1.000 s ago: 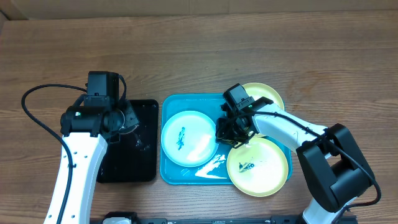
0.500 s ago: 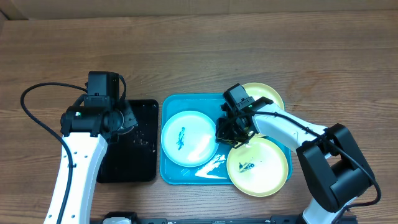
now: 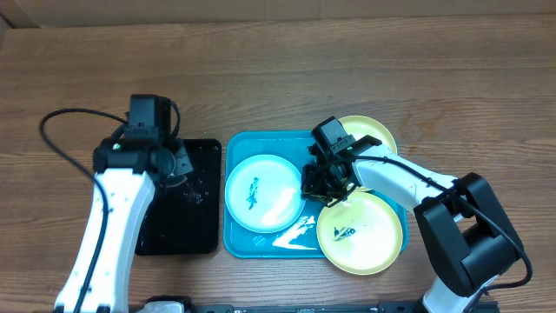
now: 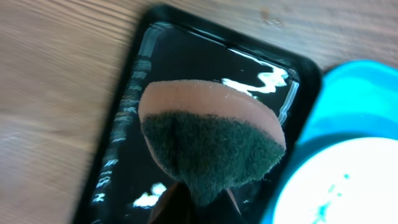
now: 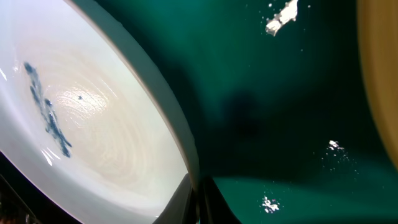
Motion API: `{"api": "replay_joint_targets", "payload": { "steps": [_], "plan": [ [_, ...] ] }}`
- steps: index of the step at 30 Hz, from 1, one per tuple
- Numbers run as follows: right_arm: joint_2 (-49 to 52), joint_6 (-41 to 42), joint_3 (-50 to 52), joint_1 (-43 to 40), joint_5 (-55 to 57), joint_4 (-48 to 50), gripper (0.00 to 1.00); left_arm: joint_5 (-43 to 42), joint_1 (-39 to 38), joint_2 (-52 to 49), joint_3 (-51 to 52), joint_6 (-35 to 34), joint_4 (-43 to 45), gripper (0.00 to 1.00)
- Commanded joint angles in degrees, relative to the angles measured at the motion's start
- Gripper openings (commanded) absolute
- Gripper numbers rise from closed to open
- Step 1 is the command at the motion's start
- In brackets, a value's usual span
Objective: Clean dirty plates on tray and stack at the side
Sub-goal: 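Move the held sponge with the left gripper onto the white plate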
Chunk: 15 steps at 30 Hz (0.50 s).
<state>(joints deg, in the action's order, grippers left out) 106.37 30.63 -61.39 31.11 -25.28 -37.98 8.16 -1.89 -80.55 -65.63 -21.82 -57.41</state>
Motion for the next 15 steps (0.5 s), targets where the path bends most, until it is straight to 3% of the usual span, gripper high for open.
{"api": "replay_joint_targets", "payload": {
  "steps": [1, 7, 15],
  "plan": [
    [0.2, -0.4, 0.2, 0.0, -0.3, 0.5, 0.04, -14.5, -0.5, -3.3, -0.7, 4.4, 2.7, 0.04],
    [0.2, -1.5, 0.1, 0.0, -0.2, 0.9, 0.04, -36.1, -2.0, -3.2, -0.9, 7.1, 9.3, 0.04],
    [0.2, -2.3, -1.3, 0.0, 5.6, -0.7, 0.04, -34.4, -8.9, -5.6, -0.9, 6.6, 7.8, 0.04]
  ]
}}
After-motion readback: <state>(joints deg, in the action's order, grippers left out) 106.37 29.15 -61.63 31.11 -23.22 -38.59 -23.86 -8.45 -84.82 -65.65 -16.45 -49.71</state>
